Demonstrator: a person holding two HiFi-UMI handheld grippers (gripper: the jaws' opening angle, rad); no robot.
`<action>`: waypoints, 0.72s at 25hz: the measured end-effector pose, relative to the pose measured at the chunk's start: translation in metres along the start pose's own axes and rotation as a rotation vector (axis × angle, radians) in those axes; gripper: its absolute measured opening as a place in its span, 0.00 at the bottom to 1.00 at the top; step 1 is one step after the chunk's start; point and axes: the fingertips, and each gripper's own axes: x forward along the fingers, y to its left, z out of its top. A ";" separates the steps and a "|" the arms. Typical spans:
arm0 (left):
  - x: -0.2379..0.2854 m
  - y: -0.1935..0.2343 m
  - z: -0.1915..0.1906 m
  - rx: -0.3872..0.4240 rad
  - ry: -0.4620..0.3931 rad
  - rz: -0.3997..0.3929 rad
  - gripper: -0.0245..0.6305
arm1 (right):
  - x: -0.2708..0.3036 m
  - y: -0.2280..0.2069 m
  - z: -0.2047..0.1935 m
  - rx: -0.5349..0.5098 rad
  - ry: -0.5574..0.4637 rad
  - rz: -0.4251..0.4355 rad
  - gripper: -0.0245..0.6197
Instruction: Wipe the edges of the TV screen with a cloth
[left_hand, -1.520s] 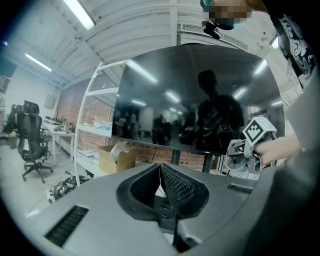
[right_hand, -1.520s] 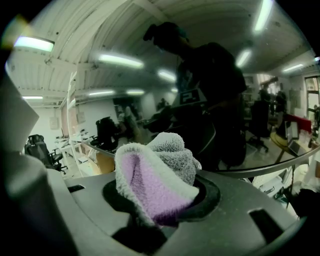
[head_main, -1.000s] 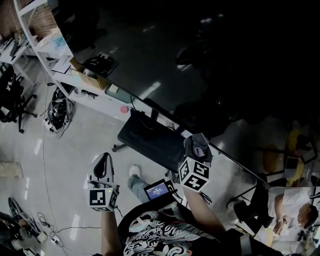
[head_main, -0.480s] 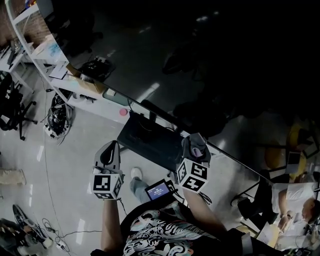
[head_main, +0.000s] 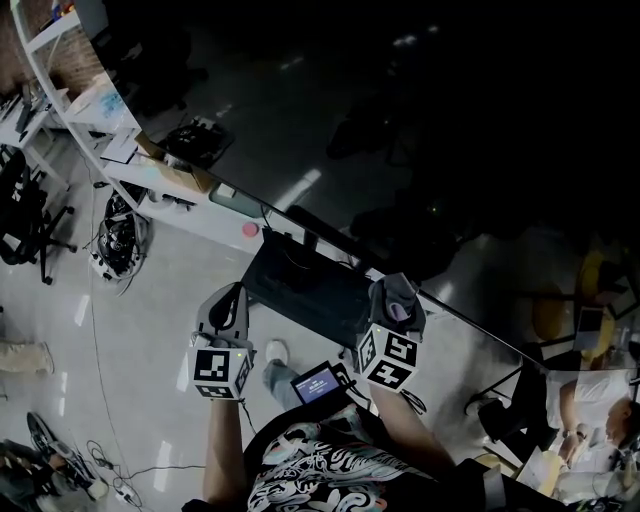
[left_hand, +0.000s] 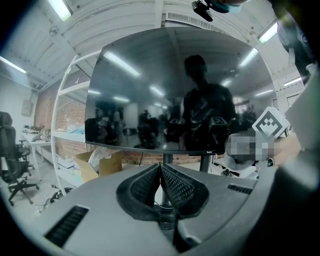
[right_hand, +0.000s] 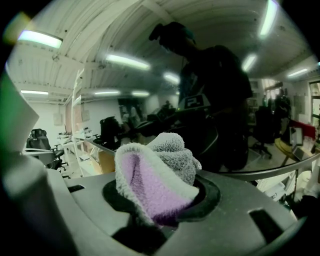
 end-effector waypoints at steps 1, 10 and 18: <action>0.002 0.001 0.001 0.003 -0.001 -0.006 0.06 | 0.001 0.001 0.000 -0.003 -0.001 -0.003 0.36; 0.030 0.018 0.001 0.003 0.000 -0.056 0.06 | 0.008 0.011 0.001 -0.013 0.006 -0.034 0.36; 0.054 0.033 0.010 -0.003 -0.023 -0.108 0.06 | 0.014 0.019 0.003 0.000 0.031 -0.068 0.36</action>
